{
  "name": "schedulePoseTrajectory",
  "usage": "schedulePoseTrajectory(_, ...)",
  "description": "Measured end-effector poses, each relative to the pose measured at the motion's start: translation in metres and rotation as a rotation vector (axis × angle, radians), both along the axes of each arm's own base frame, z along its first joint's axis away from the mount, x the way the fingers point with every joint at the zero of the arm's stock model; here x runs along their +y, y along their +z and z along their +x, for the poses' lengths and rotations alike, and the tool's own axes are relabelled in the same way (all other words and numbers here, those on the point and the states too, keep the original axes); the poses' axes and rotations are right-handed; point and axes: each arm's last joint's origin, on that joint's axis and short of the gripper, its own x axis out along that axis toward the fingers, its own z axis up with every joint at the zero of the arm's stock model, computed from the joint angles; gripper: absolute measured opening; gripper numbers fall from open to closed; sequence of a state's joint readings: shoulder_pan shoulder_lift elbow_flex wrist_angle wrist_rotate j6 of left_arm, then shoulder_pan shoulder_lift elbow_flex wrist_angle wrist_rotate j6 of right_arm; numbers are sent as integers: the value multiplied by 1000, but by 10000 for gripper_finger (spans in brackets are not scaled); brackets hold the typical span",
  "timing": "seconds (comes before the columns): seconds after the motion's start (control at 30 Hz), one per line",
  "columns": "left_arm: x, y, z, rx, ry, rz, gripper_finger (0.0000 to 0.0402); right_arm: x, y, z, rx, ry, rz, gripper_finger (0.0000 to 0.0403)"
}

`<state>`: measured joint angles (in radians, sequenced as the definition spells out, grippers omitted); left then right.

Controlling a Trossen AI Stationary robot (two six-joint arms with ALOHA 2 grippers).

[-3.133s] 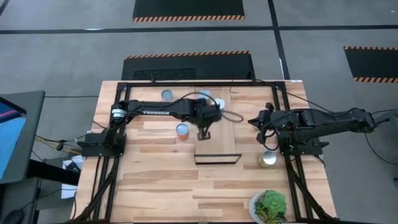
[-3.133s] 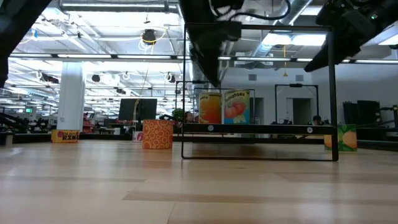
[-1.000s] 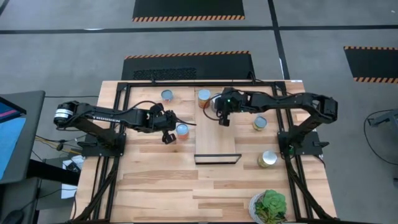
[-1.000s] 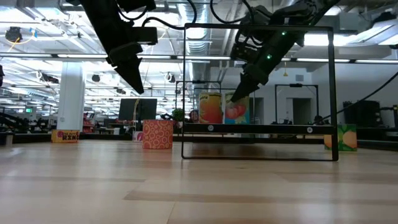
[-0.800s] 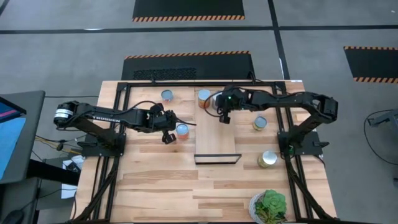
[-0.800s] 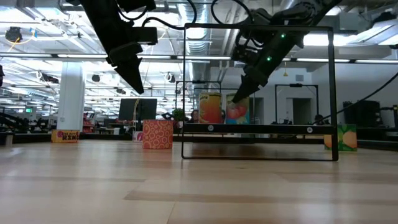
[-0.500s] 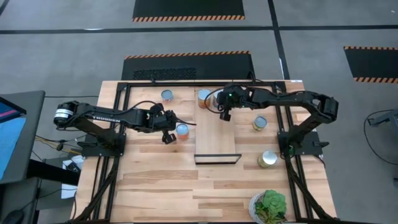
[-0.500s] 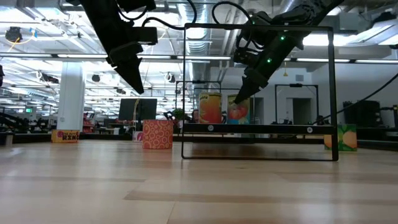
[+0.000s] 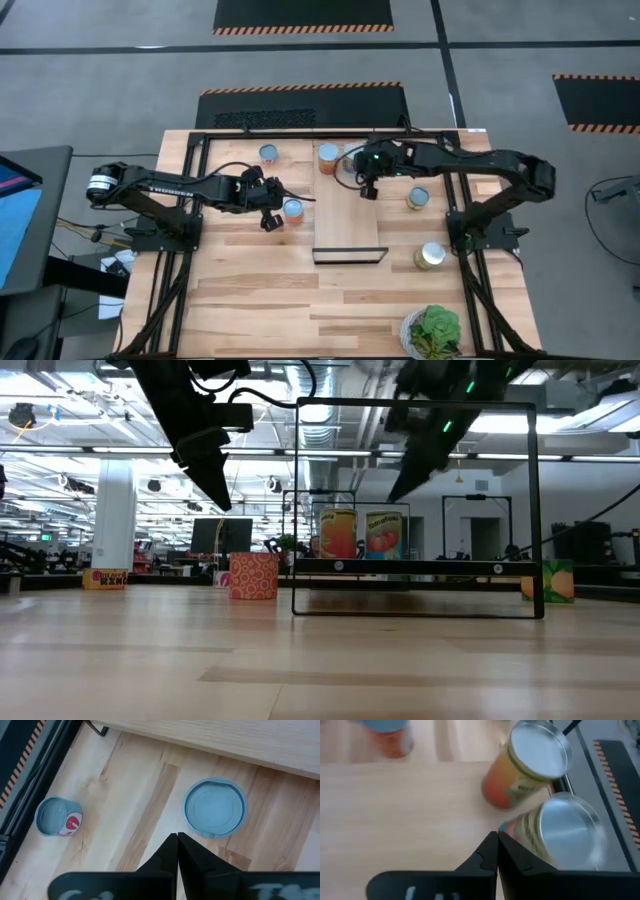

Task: Pick and place cans onto a shelf
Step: Put the canned pears on the shelf

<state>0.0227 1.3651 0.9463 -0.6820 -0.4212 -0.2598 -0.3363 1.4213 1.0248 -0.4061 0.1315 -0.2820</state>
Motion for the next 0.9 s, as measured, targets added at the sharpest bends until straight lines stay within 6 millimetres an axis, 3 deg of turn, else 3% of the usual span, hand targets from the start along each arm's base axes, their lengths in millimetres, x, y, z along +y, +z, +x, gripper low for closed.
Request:
schedulePoseTrajectory(0.13, 0, -1, -1, 0, 21, -12, 0, 30, 36, -26, 24, 1, 60, 28)
schedulePoseTrajectory(0.4, 0, -1, -2, 11, 25, -17, 0, 78, 65, -99, 70, -86, 264, 28)
schedulePoseTrajectory(0.63, 0, -1, -2, 14, 23, -15, 0, 102, 66, -149, 202, -276, 447, 28)
schedulePoseTrajectory(0.77, 0, -1, -2, 13, 29, -8, 0, 113, 53, -157, 255, -334, 504, 28)
schedulePoseTrajectory(0.9, 0, -1, -2, 11, 34, -9, 0, 127, 29, -159, 362, -327, 516, 28)
